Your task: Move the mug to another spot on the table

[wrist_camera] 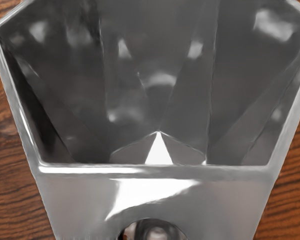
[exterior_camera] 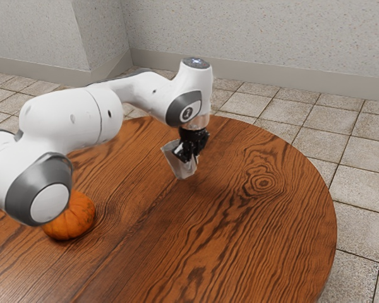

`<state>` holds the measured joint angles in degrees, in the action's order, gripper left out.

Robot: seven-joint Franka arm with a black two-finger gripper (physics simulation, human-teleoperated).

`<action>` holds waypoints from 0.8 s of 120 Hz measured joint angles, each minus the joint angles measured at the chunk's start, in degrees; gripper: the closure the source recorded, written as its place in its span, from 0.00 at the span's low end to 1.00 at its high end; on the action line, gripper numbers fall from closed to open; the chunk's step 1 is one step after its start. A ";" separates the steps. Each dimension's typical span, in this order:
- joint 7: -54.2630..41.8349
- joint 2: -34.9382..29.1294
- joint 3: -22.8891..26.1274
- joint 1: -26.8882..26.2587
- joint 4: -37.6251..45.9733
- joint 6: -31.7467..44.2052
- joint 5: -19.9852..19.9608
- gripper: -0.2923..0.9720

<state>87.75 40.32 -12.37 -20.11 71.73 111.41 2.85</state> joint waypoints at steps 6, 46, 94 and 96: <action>0.14 -0.25 -1.09 0.00 0.22 -1.32 0.20 0.77; 0.25 -11.98 -2.66 -2.33 19.02 -2.56 1.36 0.83; 0.56 -23.26 -2.24 -5.31 39.30 1.28 3.77 0.85; 0.48 -23.73 -2.25 -5.30 40.27 1.96 4.19 0.85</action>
<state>88.23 16.59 -14.62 -25.40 112.00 113.37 7.04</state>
